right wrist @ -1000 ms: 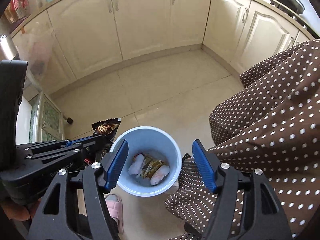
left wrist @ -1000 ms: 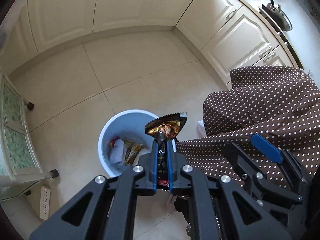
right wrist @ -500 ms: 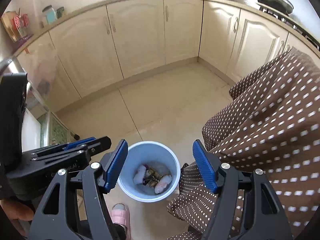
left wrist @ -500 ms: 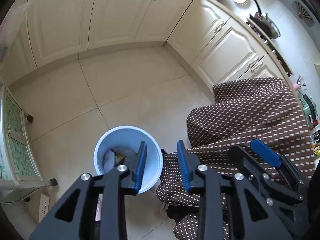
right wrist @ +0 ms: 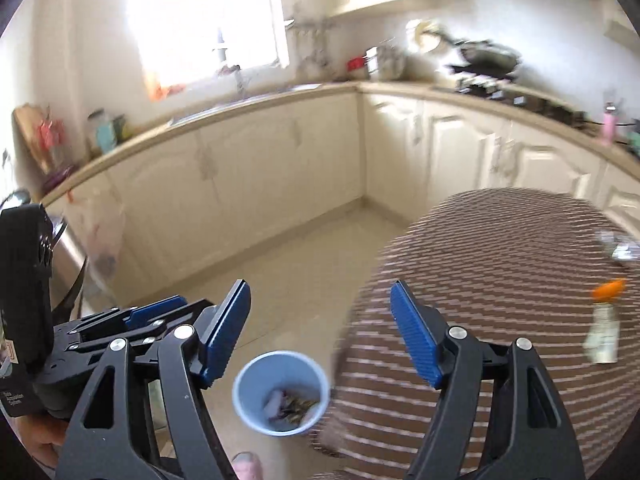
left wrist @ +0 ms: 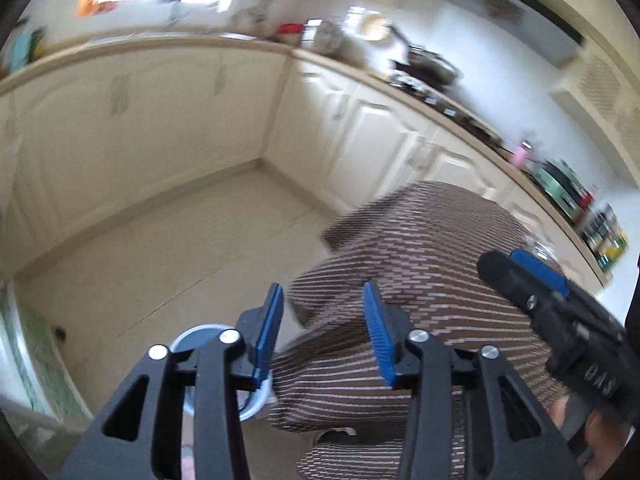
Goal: Collect trash
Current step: 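Move both tools back over the table, then grasp the white packet with the left gripper while the right grasps the orange flower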
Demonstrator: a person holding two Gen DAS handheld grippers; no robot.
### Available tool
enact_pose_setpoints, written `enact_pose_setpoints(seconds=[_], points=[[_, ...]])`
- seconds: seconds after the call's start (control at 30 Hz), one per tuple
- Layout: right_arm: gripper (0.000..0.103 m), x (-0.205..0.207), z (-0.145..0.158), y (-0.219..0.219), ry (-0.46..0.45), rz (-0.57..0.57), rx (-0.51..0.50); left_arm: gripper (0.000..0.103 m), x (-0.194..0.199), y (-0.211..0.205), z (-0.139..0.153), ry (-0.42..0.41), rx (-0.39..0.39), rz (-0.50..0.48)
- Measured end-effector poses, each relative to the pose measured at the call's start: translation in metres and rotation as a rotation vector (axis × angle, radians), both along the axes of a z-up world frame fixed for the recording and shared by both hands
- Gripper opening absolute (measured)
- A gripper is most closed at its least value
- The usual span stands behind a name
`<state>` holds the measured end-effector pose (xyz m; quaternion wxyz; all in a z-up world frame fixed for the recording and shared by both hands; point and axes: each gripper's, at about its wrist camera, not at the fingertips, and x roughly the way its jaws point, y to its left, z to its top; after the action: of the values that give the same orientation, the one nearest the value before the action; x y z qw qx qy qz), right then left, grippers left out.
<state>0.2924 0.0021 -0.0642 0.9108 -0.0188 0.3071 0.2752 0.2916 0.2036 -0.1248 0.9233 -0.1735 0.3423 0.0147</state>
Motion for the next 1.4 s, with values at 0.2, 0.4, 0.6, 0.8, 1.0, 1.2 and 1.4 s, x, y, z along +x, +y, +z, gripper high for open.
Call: enact_pose_setpoints(seconds=[0.2,0.4,0.6,0.8,1.0,1.2,1.4], points=[[0.07,0.006,0.012,-0.114,-0.031,-0.195,-0.016,0.05,0.034,-0.118,0.019,-0.008,0.037,-0.24],[0.07,0.015,-0.006,-0.219,-0.002,-0.378,-0.051,0.05,0.077,-0.231,0.01,0.046,0.088,-0.458],[0.07,0.03,-0.022,-0.287,0.052,-0.473,-0.039,0.05,0.112,-0.302,-0.016,0.11,0.211,-0.522],[0.071,0.034,-0.032,-0.307,0.078,-0.487,-0.034,0.049,0.141,-0.338,-0.03,0.149,0.231,-0.544],[0.071,0.039,-0.036,-0.312,0.092,-0.476,-0.033,0.011,0.15,-0.344,-0.032,0.151,0.245,-0.549],[0.071,0.053,-0.032,-0.305,0.095,-0.452,-0.034,0.006,0.139,-0.312,-0.029,0.15,0.224,-0.539],[0.071,0.072,-0.034,-0.277,0.135,-0.391,-0.041,0.006,0.132,-0.27,-0.025,0.137,0.189,-0.457]])
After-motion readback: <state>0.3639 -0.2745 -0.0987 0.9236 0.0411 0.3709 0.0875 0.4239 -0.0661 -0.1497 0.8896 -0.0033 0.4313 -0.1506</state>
